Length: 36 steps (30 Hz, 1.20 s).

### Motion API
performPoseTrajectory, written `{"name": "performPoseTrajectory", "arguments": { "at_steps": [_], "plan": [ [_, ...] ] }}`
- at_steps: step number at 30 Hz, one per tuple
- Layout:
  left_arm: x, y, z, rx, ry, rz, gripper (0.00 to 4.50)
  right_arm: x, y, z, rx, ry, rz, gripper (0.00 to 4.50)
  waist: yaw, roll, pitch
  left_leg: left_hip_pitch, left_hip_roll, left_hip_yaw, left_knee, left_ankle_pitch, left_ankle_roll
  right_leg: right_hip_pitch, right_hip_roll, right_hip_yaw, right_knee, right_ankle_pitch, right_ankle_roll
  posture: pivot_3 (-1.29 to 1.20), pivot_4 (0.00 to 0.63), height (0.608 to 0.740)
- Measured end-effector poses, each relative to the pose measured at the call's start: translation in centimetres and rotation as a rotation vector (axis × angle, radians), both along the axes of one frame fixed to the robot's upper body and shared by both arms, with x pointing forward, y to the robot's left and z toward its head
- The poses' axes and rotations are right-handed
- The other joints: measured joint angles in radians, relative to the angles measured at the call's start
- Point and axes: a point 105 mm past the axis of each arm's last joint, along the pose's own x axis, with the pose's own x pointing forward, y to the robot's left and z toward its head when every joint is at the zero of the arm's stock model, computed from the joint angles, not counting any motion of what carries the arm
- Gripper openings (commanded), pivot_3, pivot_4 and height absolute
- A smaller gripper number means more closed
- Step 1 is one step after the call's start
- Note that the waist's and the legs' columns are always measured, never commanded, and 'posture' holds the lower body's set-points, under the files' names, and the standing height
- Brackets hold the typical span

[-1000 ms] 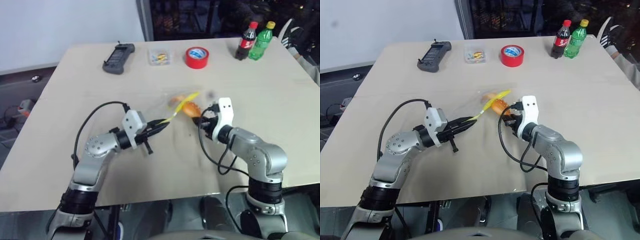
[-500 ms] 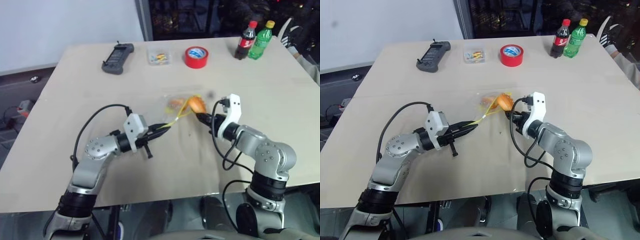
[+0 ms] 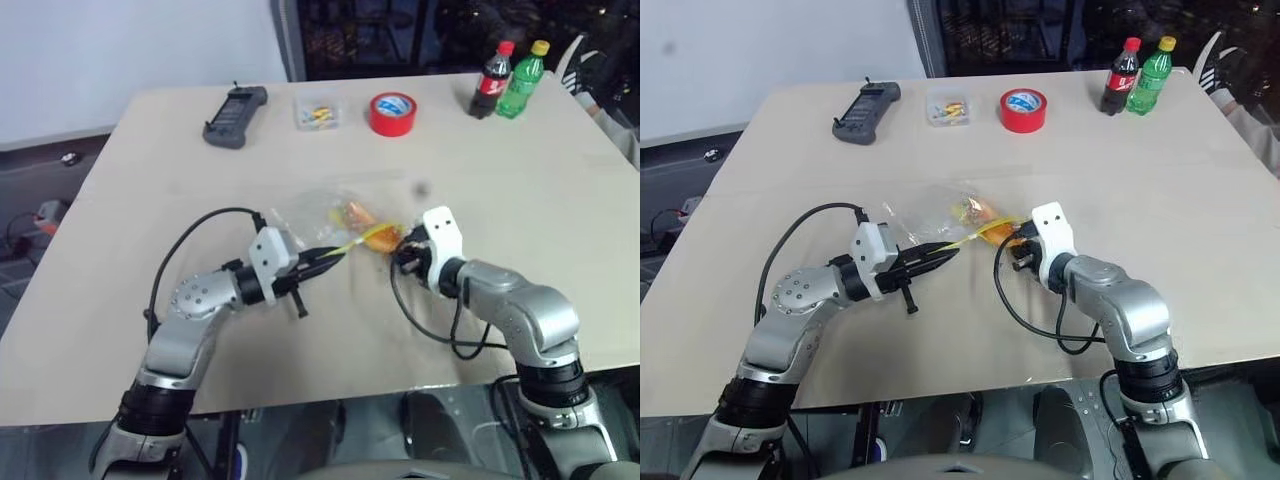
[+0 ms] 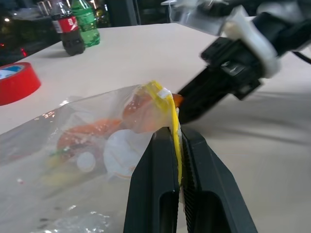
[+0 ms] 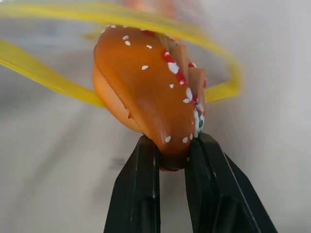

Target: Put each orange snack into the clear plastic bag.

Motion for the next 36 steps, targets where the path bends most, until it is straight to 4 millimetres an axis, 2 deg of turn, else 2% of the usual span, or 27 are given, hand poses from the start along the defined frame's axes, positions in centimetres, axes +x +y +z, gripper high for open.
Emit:
{"name": "performPoseTrajectory", "arguments": {
  "at_steps": [3, 8, 13, 18, 25, 29, 31, 33, 36],
  "plan": [
    [-0.6, 0.0, -1.0, 0.023, 0.026, -0.018, 0.0, 0.7, 1.4, 1.1, 0.011, -0.085, 0.053, 0.69, -0.002, 0.0, 0.0, 0.0, 0.001, 0.0, 0.0, 0.0, 0.0, 0.0, 0.001, 0.0, 0.0, 0.0, 0.0, 0.0, 0.15, 0.74],
    [-1.0, 0.2, -1.8, 0.05, 0.042, -0.019, 0.0, 0.0, 4.3, 2.0, 0.066, -0.124, 0.185, 0.69, -0.003, 0.0, 0.0, -0.001, 0.001, 0.0, 0.0, 0.0, 0.0, 0.0, 0.001, 0.0, 0.0, 0.0, 0.0, 0.0, 0.15, 0.74],
    [-0.7, 0.7, -1.5, 0.051, 0.031, 0.014, 0.0, -1.0, 5.3, 2.1, 0.006, -0.16, 0.348, 0.69, 0.004, 0.0, 0.0, -0.001, 0.001, 0.0, 0.0, 0.0, 0.0, -0.001, 0.001, 0.0, 0.0, 0.0, 0.0, 0.0, 0.15, 0.74],
    [-0.5, 1.0, -1.3, 0.045, 0.015, 0.032, 0.0, -0.3, 5.5, 2.2, -0.104, -0.26, 0.404, 0.69, 0.001, 0.0, 0.0, -0.001, 0.002, 0.0, 0.0, 0.0, 0.0, -0.001, 0.002, 0.0, 0.0, 0.0, 0.0, 0.0, 0.15, 0.74],
    [-0.8, 1.3, -1.7, 0.034, 0.023, 0.062, 0.0, -0.5, 8.7, 2.3, -0.069, -0.295, 0.497, 0.69, -0.002, 0.0, 0.0, -0.001, 0.005, 0.001, 0.0, -0.001, -0.003, -0.002, 0.004, 0.002, 0.0, 0.0, -0.001, 0.0, 0.15, 0.74],
    [-1.1, 1.5, -2.2, 0.032, 0.039, 0.076, 0.0, -1.1, 9.6, 2.1, -0.057, -0.282, 0.546, 2.01, 0.003, 0.0, 0.0, -0.001, 0.006, 0.001, 0.0, -0.001, -0.003, -0.003, 0.005, 0.002, 0.0, 0.0, -0.001, 0.0, 0.15, 0.74],
    [-1.2, 1.5, -2.2, 0.031, 0.039, 0.076, 0.0, -1.2, 9.8, 2.2, -0.056, -0.283, 0.552, 3.08, 0.004, 0.0, 0.0, -0.001, 0.006, 0.001, 0.0, -0.001, -0.003, -0.003, 0.005, 0.002, 0.0, 0.001, -0.001, 0.0, 0.15, 0.74],
    [-1.3, 1.5, -2.2, 0.027, 0.04, 0.077, 0.0, -1.2, 9.9, 2.2, -0.062, -0.289, 0.55, 3.8, 0.004, 0.0, 0.0, -0.001, 0.006, 0.001, 0.0, -0.002, -0.003, -0.003, 0.006, 0.002, 0.0, 0.001, -0.001, 0.0, 0.15, 0.74],
    [-1.4, 1.5, -2.2, -0.001, 0.048, 0.084, 0.0, -1.2, 8.6, 2.1, -0.099, -0.308, 0.543, 3.8, 0.007, 0.0, 0.0, -0.001, 0.007, 0.0, 0.0, -0.002, -0.004, -0.003, 0.006, 0.001, 0.0, 0.001, -0.001, 0.0, 0.15, 0.74]
  ]
}}
